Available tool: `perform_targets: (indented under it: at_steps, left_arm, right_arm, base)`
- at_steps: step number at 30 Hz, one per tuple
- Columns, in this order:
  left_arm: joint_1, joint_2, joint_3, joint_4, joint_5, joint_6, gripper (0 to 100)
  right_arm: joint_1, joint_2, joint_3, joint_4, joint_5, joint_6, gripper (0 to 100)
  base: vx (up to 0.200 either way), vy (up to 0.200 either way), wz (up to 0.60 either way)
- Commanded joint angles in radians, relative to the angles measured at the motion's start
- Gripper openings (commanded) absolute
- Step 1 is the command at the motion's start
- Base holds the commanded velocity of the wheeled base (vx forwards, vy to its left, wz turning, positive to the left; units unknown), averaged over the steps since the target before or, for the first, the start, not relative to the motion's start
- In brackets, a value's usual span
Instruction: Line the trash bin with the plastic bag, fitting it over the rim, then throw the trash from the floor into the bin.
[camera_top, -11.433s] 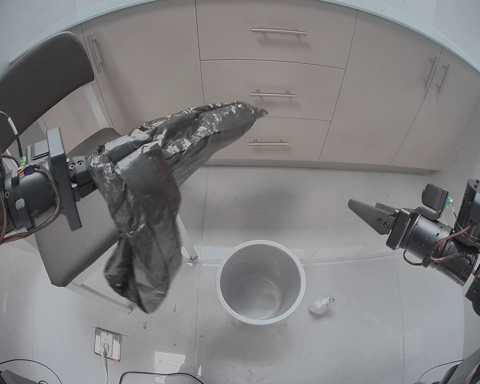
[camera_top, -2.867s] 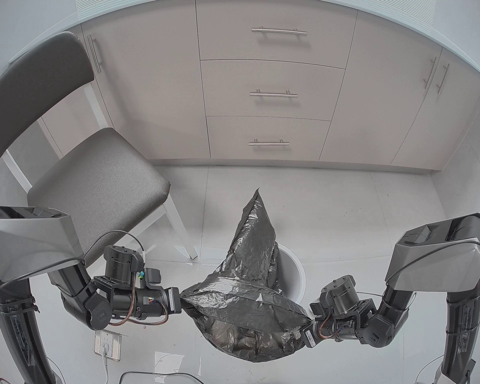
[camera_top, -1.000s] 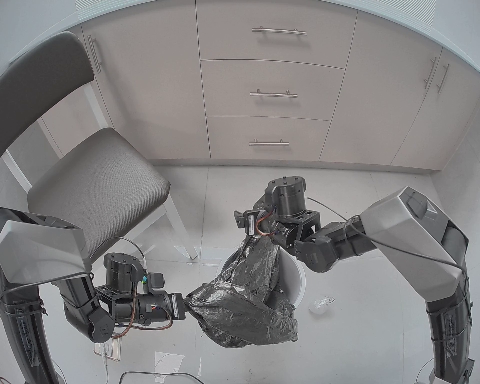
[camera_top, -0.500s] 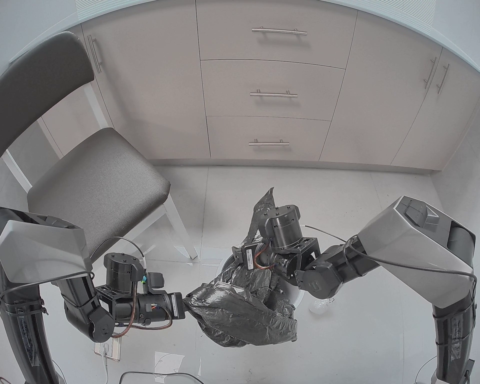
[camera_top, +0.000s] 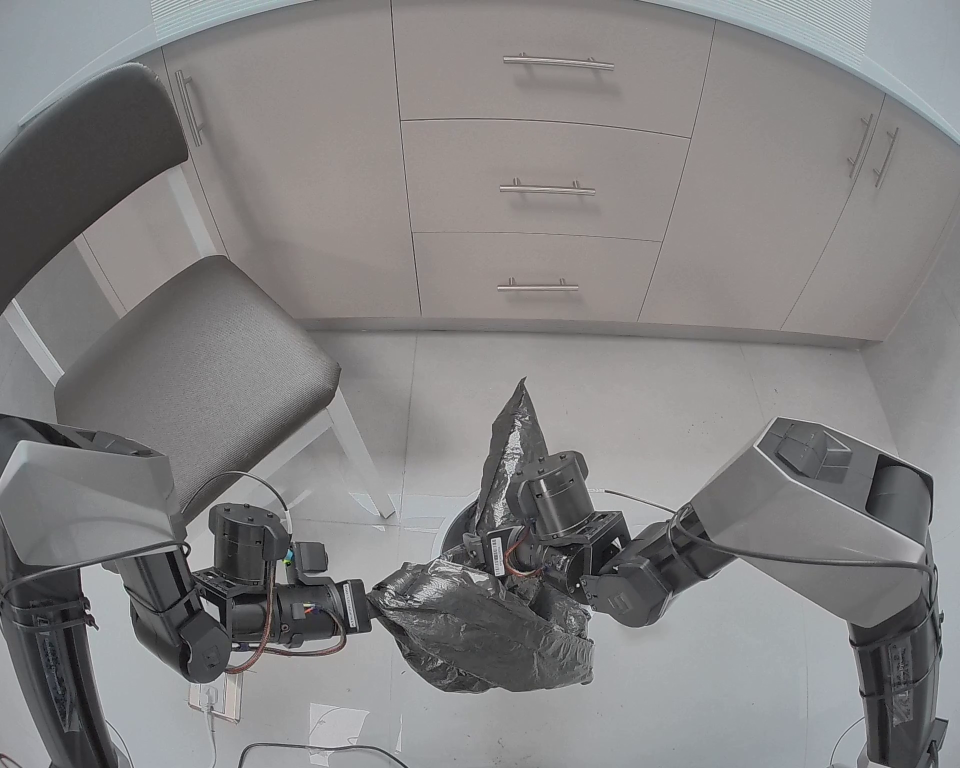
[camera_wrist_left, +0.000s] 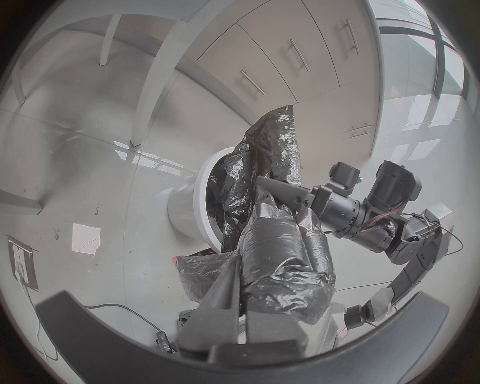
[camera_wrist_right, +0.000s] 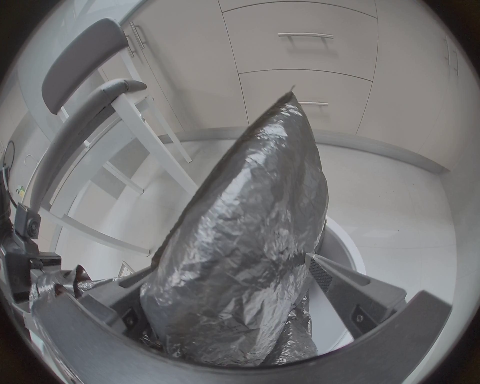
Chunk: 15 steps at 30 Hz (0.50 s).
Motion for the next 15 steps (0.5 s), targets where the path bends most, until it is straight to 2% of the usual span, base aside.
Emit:
perform_targets:
  at_steps: [1,8,15]
  left_arm:
    - [0.0,0.004,-0.001,0.0,0.0,0.0,0]
    - [0.0,0.006,0.001,0.0,0.0,0.0,0]
    - [0.0,0.006,0.001,0.0,0.0,0.0,0]
  right_arm:
    - [-0.007,0.018,0.001,-0.002,0.001,0.003,100]
    - [-0.034,-0.084,-0.017,0.011,0.003,-0.003,100]
    - [-0.096,-0.087,-0.154,0.097,0.003,-0.012,100]
  base:
    - [0.0,0.0,0.0]
    - [0.0,0.0,0.0]
    - [0.0,0.0,0.0]
